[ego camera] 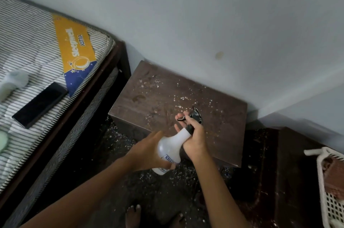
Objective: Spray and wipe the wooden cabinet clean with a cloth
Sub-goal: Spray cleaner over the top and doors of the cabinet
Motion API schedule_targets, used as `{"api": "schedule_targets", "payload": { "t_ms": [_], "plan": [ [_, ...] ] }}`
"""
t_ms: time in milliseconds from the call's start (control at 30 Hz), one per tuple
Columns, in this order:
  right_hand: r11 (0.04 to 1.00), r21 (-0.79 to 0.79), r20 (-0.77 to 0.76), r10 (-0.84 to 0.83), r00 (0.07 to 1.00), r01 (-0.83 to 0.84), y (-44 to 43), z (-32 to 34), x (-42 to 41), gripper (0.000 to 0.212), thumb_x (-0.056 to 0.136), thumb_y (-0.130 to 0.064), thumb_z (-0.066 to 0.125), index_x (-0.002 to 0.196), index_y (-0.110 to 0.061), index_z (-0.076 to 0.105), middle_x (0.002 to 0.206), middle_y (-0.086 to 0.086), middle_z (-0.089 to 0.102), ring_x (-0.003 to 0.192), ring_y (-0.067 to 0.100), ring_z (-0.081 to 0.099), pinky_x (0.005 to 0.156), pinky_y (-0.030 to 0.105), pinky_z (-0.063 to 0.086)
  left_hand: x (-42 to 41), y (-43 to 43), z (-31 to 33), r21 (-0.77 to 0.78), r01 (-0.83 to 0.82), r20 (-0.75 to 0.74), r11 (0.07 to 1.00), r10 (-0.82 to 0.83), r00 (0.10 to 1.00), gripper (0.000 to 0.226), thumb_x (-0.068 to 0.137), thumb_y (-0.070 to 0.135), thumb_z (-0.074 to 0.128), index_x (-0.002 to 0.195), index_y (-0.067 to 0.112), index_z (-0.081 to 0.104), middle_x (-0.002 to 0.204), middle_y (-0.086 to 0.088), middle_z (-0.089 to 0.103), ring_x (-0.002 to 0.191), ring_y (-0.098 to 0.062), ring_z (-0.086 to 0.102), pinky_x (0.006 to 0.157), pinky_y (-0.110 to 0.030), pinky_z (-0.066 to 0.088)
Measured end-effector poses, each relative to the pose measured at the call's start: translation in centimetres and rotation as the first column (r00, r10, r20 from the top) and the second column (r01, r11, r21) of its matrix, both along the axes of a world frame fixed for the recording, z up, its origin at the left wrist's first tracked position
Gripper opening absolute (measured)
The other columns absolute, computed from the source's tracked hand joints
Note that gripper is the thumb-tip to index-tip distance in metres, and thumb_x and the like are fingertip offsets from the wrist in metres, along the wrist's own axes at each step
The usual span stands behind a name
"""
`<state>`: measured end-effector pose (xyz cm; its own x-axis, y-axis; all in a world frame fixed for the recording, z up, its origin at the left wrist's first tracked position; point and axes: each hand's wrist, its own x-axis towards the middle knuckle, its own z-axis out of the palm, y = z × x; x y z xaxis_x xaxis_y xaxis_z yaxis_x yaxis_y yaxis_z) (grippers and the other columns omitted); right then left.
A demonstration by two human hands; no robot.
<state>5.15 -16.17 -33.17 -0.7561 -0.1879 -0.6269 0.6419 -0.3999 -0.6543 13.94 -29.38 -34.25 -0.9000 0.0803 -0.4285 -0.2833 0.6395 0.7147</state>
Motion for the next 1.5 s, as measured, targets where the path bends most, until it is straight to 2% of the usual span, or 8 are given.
{"api": "schedule_targets", "payload": {
  "t_ms": [200, 400, 633, 767, 933, 1100, 1267, 1500],
  "plan": [
    [0.986, 0.159, 0.006, 0.040, 0.999, -0.041, -1.0, -2.5, -0.6, 0.020, 0.091, -0.023, 0.053, 0.076, -0.010, 0.058, 0.069, 0.006, 0.064, 0.078, 0.023, 0.063, 0.070, 0.033, 0.050, 1.3, 0.8, -1.6, -0.036, -0.010, 0.017, 0.999, 0.010, 1.000, 0.093, 0.053, 0.064, 0.075, 0.129, 0.036, 0.032, 0.123, 0.015, 0.043, 0.102, -0.008, 0.050, 0.084, -0.028, 0.048],
    [0.934, 0.319, 0.043, 0.153, 0.987, -0.159, -2.8, -1.6, -1.3, 0.032, 0.091, -0.031, 0.055, 0.066, -0.010, 0.058, 0.057, 0.004, 0.057, 0.056, 0.020, 0.057, 0.046, 0.026, 0.040, 1.2, 0.5, -1.2, 0.060, -0.080, 0.089, 0.995, 0.075, 0.993, 0.090, 0.053, 0.070, 0.072, 0.128, 0.036, 0.035, 0.122, 0.015, 0.049, 0.103, -0.008, 0.055, 0.087, -0.033, 0.051],
    [0.896, 0.320, 0.050, 0.308, 0.950, -0.307, -1.2, -0.9, -1.7, 0.015, 0.089, -0.028, 0.056, 0.082, -0.015, 0.061, 0.079, 0.005, 0.068, 0.072, 0.016, 0.063, 0.061, 0.029, 0.042, 0.4, 1.1, -1.7, 0.188, -0.068, 0.145, 0.980, 0.041, 0.989, 0.077, 0.054, 0.076, 0.062, 0.118, 0.040, 0.042, 0.114, 0.016, 0.060, 0.099, -0.004, 0.061, 0.087, -0.033, 0.053],
    [0.861, 0.426, 0.033, 0.292, 0.956, -0.277, 0.6, -1.3, -1.5, 0.021, 0.090, -0.027, 0.055, 0.076, -0.011, 0.059, 0.065, 0.005, 0.061, 0.059, 0.016, 0.058, 0.054, 0.026, 0.042, -0.9, 2.1, -2.2, 0.189, 0.007, 0.177, 0.982, -0.042, 0.983, 0.045, 0.078, 0.063, 0.055, 0.117, 0.040, 0.050, 0.118, 0.012, 0.062, 0.101, -0.007, 0.061, 0.090, -0.031, 0.051],
    [0.852, 0.440, 0.044, 0.293, 0.955, -0.282, 3.5, -1.9, -1.8, 0.020, 0.090, -0.027, 0.056, 0.077, -0.011, 0.060, 0.070, 0.007, 0.063, 0.063, 0.016, 0.059, 0.054, 0.026, 0.043, -3.8, 2.7, -3.5, -0.131, 0.084, 0.122, 0.988, -0.068, 0.990, 0.038, 0.093, 0.048, 0.043, 0.120, 0.026, 0.057, 0.124, 0.002, 0.061, 0.106, -0.014, 0.059, 0.093, -0.036, 0.049],
    [0.867, 0.446, 0.036, 0.230, 0.973, -0.222, 6.5, -2.3, -1.1, 0.016, 0.088, -0.025, 0.057, 0.083, -0.013, 0.065, 0.079, 0.008, 0.069, 0.075, 0.015, 0.063, 0.057, 0.028, 0.046, -4.8, 2.7, -6.2, -0.535, 0.218, 0.180, 0.816, -0.143, 0.973, 0.061, 0.092, 0.042, 0.045, 0.146, 0.019, 0.026, 0.158, -0.003, 0.015, 0.144, -0.024, 0.019, 0.115, -0.044, 0.022],
    [0.881, 0.470, -0.003, 0.063, 0.998, -0.054, 9.7, -2.3, -0.8, 0.019, 0.087, -0.024, 0.059, 0.075, -0.009, 0.062, 0.062, 0.008, 0.060, 0.057, 0.016, 0.059, 0.050, 0.027, 0.042, -4.4, 2.9, -9.1, -0.609, 0.336, 0.337, 0.719, -0.149, 0.930, 0.079, 0.092, 0.049, 0.043, 0.150, 0.019, -0.002, 0.159, -0.004, -0.012, 0.146, -0.029, -0.009, 0.117, -0.051, 0.004],
    [0.845, 0.531, -0.024, -0.067, 0.997, 0.069, 13.4, -3.5, -0.6, 0.017, 0.087, -0.021, 0.059, 0.085, -0.007, 0.067, 0.070, 0.006, 0.065, 0.069, 0.013, 0.060, 0.050, 0.027, 0.046, -4.9, 3.6, -10.2, -0.621, 0.323, 0.349, 0.714, -0.117, 0.930, 0.080, 0.091, 0.047, 0.046, 0.149, 0.030, -0.007, 0.160, -0.003, 0.002, 0.146, -0.033, -0.005, 0.116, -0.055, 0.009]
  ]
}}
